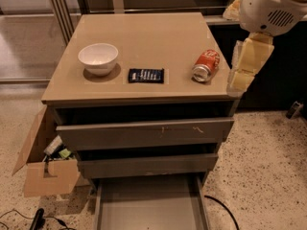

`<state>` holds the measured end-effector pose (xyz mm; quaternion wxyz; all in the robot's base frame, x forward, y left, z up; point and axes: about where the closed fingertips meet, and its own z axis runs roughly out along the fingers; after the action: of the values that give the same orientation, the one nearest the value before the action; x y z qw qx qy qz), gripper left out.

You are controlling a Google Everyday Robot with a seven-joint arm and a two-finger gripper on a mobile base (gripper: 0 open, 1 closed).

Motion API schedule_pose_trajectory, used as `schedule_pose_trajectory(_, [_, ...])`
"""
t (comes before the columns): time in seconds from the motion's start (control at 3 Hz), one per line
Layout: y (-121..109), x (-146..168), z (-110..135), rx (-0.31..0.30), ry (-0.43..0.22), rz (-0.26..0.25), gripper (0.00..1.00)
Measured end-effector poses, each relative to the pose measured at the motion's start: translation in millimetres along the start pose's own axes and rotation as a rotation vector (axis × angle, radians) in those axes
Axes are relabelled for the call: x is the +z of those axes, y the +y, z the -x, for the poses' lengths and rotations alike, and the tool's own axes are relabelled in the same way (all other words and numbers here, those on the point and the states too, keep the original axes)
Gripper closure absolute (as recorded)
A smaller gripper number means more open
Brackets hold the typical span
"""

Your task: Place rxbar blueberry into bottom drawer

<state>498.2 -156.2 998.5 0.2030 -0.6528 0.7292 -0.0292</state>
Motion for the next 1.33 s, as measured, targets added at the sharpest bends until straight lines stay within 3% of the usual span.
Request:
schedule_pose_trajectory(0.67, [10.5,63.8,-7.4,0.179,-0.063,0.068,0.0])
schedule_pose_trajectory(1.0, [0.3,112.7,-3.1,0.123,-0.034,0.184,0.0])
schedule_pose_trajectory(1.33, [0.3,116.1,-0.5,0.13,-0.047,0.171,0.0])
